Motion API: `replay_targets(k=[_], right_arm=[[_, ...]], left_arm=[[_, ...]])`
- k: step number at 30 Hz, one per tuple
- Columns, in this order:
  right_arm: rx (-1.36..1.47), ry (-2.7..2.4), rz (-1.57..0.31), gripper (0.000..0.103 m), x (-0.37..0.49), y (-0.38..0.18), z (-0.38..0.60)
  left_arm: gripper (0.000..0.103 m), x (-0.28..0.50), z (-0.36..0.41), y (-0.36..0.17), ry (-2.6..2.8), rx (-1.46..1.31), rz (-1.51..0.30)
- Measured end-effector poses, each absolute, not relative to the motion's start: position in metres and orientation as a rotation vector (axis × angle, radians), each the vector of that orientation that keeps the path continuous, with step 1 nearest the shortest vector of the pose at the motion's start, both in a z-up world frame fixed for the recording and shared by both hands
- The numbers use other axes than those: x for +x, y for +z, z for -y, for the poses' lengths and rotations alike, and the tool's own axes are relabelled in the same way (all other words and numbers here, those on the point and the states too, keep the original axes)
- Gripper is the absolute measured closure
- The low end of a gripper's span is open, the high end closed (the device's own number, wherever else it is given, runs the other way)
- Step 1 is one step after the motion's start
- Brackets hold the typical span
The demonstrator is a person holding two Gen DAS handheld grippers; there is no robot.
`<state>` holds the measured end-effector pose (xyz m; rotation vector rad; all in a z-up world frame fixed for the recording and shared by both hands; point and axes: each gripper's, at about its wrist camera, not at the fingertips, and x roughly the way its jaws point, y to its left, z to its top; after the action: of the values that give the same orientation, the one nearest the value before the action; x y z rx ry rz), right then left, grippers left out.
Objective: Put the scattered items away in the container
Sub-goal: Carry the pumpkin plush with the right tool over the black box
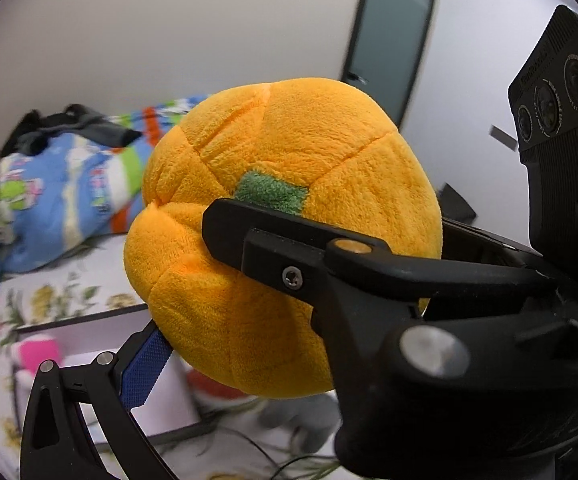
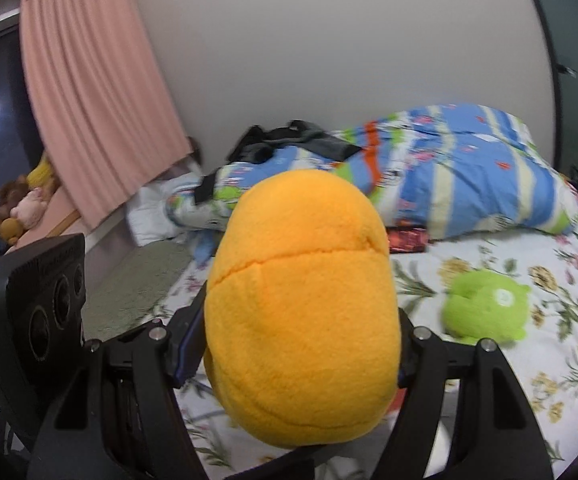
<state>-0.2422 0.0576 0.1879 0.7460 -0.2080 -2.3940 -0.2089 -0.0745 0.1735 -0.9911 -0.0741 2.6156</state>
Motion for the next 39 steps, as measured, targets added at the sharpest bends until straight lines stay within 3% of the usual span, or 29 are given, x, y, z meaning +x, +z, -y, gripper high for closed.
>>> replay_targets(k=[8, 15, 25, 39], right_arm=[[0.66, -2.245, 0.193, 0.033, -0.196, 0.222, 0.036], [0.67, -2.14, 0.122, 0.033, -0.166, 0.22, 0.132], [0.857, -2.078, 0.079, 0.033, -0.205, 0.149, 0.206], [1.101, -2.069, 0.202, 0.033, -0.299, 0.014, 0.19]], left_arm=[[0.0, -0.148, 0.159, 0.208, 2.812, -0.988, 0.049], [0.0, -0.125, 0.239, 0.192, 2.861, -1.076, 0.152], [0.0, -0.171, 0.299, 0.113, 2.761, -1.289, 0.269], [0.0, -0.256, 0.287, -0.012, 2.567, -1.507, 0.252]])
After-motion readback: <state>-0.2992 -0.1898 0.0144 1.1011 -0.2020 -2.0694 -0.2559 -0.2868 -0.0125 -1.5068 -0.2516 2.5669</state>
